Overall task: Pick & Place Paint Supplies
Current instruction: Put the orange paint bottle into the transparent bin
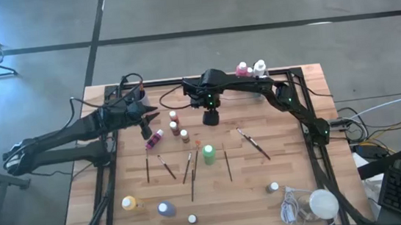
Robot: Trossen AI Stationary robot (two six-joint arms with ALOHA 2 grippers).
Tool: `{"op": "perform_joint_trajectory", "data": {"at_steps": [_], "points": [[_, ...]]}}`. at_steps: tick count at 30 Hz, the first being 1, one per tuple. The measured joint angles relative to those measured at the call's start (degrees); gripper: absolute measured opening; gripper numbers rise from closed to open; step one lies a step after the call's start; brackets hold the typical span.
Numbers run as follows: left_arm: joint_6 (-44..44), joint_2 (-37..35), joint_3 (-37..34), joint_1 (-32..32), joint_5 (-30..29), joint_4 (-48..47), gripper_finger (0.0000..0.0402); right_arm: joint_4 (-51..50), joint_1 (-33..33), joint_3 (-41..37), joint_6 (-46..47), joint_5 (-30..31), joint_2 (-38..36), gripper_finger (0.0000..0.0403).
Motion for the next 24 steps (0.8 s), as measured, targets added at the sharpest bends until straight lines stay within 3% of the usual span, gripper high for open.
{"op": "perform_joint_trajectory", "data": {"at_steps": [12,20,24], "points": [[0.0,0.0,0.0,0.0,0.0,0.0,0.0103,0.5,0.0,0.5,-0.6,0.1,-0.2,0.0177],[0.0,0.0,0.0,0.0,0.0,0.0,0.0103,0.6,0.0,0.5,-1.7,-2.4,-0.3,0.0117],[0.0,0.0,0.0,0.0,0.0,0.0,0.0103,0.5,0.0,0.5,-1.7,-2.7,-0.3,0.0112]]}}
